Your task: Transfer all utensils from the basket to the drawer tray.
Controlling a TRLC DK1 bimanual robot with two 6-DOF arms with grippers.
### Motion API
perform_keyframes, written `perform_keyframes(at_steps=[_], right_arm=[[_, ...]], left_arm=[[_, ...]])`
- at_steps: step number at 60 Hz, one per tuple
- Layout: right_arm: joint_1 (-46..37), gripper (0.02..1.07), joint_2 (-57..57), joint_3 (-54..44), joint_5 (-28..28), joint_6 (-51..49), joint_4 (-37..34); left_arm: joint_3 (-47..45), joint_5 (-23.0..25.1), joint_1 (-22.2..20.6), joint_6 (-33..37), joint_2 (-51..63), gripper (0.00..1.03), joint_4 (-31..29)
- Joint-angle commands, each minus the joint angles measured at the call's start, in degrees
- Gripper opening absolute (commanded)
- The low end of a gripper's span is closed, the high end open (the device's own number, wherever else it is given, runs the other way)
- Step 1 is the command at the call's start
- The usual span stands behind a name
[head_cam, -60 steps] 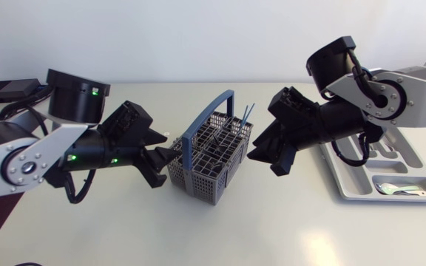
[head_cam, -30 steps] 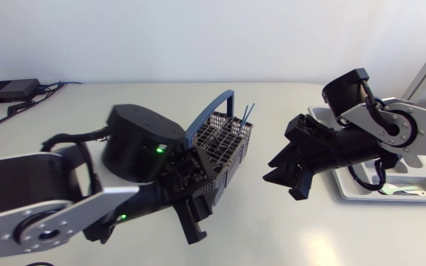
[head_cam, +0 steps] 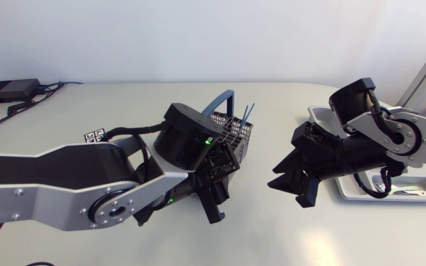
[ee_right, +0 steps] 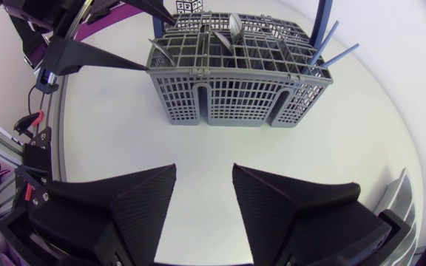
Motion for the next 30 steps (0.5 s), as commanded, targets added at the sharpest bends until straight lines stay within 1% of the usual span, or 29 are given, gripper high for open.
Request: perform_keyframes(at_steps=[1, 6, 8, 12, 15, 19, 30], right_arm=[[-0.4, 0.6, -0.3, -1.1, -0.6, -1.1, 0.5], [-0.6, 0.6, -0.3, -1.2, -0.8, -1.2, 0.5], [-0.7, 0.6, -0.3, -1.4, -0.8, -1.2, 0.5], [-1.1, 0.6, -0.3, -1.6, -1.1, -1.5, 0.6], [-1.3, 0.61, -0.3, -1.7, -1.2, -1.6, 0.8], [-1.5, 0.65, -0.2, -1.7, -1.2, -1.6, 0.7], [-1.1, 0.65, -0.1, -1.3, -1.2, -1.1, 0.7]], left_arm=[[2.3, -0.4, 0.8, 1.5, 1.1, 0.53, 0.3], [2.8, 0.1, 0.8, 1.5, 1.1, 0.44, 0.0], [3.1, 0.1, 0.9, 1.5, 1.2, 0.38, -0.1], [3.4, 0.1, 1.2, 1.5, 1.5, 0.33, -0.8], [3.4, 0.6, 1.3, 1.5, 1.7, 0.33, -1.4], [3.3, 0.6, 1.5, 1.5, 1.8, 0.33, -2.5], [3.3, 0.7, 1.7, 1.3, 1.9, 0.33, -4.0]])
